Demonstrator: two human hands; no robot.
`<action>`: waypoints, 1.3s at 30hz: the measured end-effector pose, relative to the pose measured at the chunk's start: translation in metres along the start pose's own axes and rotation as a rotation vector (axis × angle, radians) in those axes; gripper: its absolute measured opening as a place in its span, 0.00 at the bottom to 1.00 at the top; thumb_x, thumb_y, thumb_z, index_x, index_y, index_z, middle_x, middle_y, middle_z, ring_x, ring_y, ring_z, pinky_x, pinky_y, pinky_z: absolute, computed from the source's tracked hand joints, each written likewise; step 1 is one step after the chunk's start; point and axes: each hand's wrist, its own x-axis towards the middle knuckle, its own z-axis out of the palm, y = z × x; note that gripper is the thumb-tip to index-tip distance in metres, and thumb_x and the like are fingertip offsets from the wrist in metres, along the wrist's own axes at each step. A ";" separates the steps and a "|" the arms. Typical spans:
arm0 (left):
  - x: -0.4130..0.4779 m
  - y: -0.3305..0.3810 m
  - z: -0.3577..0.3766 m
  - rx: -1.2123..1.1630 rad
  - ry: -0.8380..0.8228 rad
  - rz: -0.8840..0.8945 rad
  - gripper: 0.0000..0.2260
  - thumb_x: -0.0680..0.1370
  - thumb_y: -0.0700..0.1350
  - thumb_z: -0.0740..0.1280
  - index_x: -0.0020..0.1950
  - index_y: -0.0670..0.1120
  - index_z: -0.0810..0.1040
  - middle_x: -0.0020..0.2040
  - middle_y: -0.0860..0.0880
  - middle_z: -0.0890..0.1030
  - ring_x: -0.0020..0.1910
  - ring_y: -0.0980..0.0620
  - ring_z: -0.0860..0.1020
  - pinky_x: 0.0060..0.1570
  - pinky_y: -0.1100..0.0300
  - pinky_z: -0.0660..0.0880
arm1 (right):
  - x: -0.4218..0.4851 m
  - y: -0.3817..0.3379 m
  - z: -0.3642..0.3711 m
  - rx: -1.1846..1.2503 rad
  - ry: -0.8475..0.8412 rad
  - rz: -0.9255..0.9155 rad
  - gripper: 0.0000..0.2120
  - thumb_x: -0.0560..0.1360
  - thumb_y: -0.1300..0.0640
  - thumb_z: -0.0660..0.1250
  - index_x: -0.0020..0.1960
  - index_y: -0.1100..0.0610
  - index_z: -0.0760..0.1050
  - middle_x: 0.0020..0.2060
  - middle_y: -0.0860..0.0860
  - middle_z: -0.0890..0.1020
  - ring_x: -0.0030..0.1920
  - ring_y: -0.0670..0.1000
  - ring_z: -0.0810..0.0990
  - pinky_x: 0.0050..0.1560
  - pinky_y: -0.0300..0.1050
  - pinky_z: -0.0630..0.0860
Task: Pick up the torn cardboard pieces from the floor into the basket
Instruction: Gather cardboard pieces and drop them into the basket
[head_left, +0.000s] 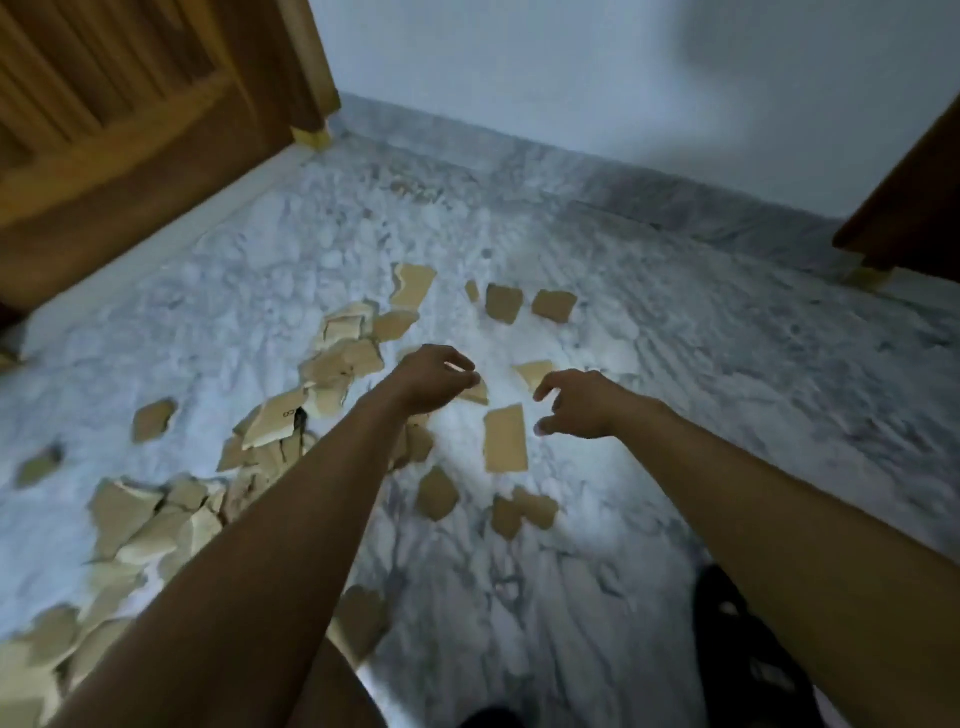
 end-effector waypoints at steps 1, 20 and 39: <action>0.000 -0.022 0.008 0.028 -0.006 -0.019 0.17 0.77 0.53 0.70 0.63 0.47 0.80 0.61 0.45 0.81 0.58 0.48 0.79 0.53 0.58 0.73 | 0.011 -0.004 0.017 -0.034 -0.046 0.025 0.29 0.74 0.45 0.74 0.71 0.50 0.69 0.67 0.54 0.76 0.64 0.56 0.76 0.62 0.50 0.75; 0.018 -0.189 0.138 0.374 0.025 -0.046 0.15 0.70 0.47 0.75 0.54 0.47 0.77 0.58 0.46 0.78 0.56 0.43 0.77 0.50 0.56 0.72 | 0.106 0.021 0.192 -0.107 -0.034 0.123 0.14 0.75 0.59 0.73 0.58 0.60 0.74 0.56 0.56 0.80 0.56 0.57 0.81 0.46 0.42 0.73; 0.101 -0.065 0.139 0.193 -0.014 -0.091 0.15 0.67 0.59 0.77 0.36 0.52 0.76 0.58 0.45 0.74 0.58 0.46 0.73 0.53 0.54 0.71 | 0.174 0.078 -0.022 -0.123 0.031 -0.118 0.11 0.63 0.48 0.82 0.38 0.55 0.86 0.36 0.52 0.86 0.40 0.51 0.85 0.44 0.49 0.83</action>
